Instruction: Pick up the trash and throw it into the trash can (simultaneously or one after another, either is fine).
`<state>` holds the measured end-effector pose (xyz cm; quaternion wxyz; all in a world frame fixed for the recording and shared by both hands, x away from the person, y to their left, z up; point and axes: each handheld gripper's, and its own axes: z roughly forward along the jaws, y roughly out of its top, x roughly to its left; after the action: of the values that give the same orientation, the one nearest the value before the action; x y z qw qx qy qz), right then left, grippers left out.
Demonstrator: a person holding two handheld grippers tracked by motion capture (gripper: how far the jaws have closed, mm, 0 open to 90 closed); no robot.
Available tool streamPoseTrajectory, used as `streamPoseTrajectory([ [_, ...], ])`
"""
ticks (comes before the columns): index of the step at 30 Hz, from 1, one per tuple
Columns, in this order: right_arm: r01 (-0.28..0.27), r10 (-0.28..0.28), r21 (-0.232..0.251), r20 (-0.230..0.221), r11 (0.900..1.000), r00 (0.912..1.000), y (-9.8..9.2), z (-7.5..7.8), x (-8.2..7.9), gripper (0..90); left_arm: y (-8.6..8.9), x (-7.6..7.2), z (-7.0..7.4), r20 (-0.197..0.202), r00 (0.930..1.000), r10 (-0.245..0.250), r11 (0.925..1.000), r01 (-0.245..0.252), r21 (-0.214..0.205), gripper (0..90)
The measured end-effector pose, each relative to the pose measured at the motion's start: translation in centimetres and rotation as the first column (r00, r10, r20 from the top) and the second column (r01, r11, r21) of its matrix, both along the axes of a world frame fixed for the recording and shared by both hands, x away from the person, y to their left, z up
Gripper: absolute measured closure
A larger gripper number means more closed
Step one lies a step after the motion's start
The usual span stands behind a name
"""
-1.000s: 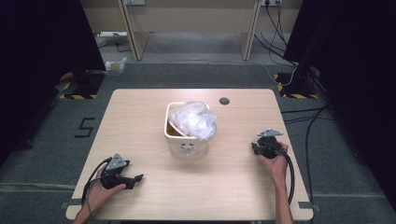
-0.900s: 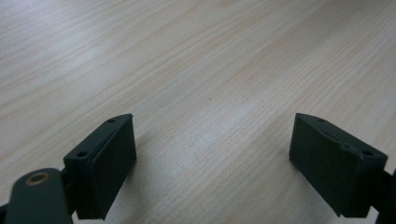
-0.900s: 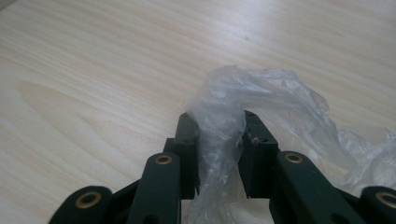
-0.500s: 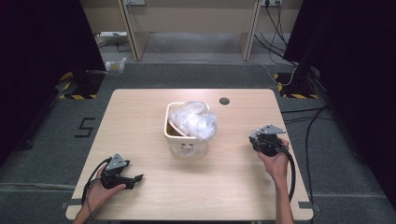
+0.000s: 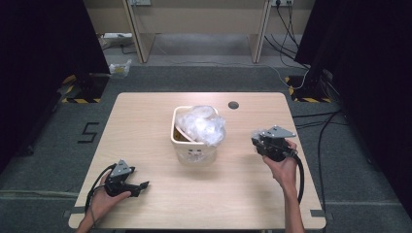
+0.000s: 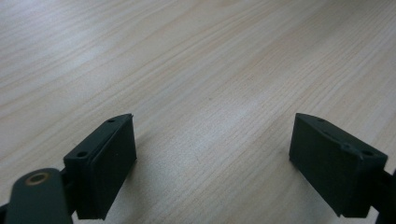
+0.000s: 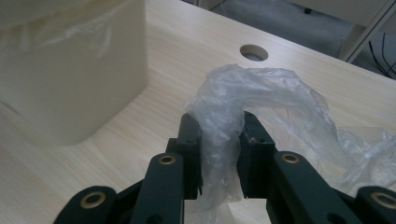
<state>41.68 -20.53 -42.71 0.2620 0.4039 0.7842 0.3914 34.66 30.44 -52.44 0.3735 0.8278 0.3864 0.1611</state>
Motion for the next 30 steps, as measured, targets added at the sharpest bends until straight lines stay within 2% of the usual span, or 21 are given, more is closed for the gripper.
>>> streamPoseTrajectory([
  [11,-0.034,0.034,0.011,0.025,0.9994,0.9991,0.9,1.3,-0.5,73.3,0.0,0.0,0.0,0.000,1.0000,0.000,1.0000,0.000,0.000,13.6],
  [17,-0.072,0.070,0.036,0.040,0.9968,0.9967,1.7,2.2,-1.0,73.2,0.0,0.0,0.0,0.000,1.0000,0.000,1.0000,0.000,0.000,13.6],
  [24,-0.129,0.125,0.045,0.082,0.9906,0.9887,3.3,4.0,-1.5,73.2,0.0,0.0,0.0,0.000,1.0000,0.000,1.0000,0.000,0.000,13.6],
  [30,-0.162,0.157,0.045,0.096,0.9857,0.9829,4.5,5.0,-1.3,73.1,0.0,0.0,0.0,0.000,1.0000,0.000,1.0000,0.000,0.000,13.6],
])
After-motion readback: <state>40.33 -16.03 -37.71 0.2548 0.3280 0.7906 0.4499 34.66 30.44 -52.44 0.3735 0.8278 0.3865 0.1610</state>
